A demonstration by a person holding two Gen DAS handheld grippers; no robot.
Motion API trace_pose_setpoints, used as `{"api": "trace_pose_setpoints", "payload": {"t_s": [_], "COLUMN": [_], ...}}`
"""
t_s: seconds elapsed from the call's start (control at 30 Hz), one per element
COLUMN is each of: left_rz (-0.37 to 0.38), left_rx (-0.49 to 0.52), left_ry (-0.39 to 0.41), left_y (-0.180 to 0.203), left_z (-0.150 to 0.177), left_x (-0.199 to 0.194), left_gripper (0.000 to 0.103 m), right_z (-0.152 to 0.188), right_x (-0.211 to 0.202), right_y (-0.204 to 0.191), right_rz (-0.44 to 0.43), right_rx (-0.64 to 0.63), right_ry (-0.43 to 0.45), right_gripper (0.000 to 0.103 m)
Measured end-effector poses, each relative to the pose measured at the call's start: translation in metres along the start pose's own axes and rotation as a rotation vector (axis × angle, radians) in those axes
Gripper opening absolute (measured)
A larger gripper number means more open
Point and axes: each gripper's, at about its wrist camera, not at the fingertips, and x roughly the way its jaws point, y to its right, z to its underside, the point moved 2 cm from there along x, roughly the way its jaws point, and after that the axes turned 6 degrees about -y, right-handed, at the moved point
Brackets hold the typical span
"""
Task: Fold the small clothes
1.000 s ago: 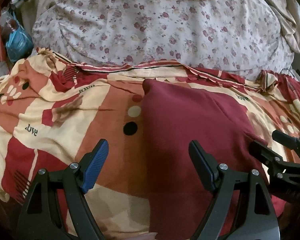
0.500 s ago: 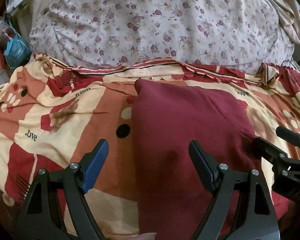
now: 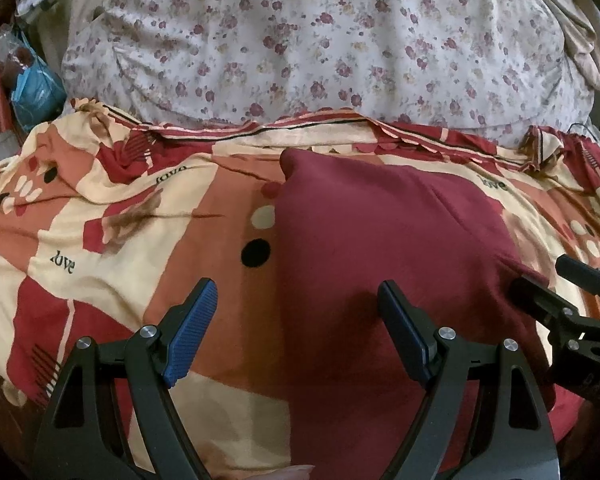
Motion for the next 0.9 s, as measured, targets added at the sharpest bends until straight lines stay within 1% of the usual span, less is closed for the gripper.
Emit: {"api": "trace_pose_setpoints", "payload": {"t_s": [0.53,0.9], "left_rz": [0.029,0.031], "left_rx": [-0.027,-0.031], "left_ry": [0.002,0.003], "left_y": [-0.005,-0.008], "left_z": [0.000,0.000], "left_x": [0.002,0.000], "left_gripper": [0.082,0.082], "right_z": [-0.001,-0.002], "right_x": [0.003,0.002], "right_y": [-0.015,-0.024], "right_rz": [0.025,0.031], "right_rx": [-0.032,-0.045], "right_ry": [-0.015,-0.017], "right_gripper": [0.083,0.083]}}
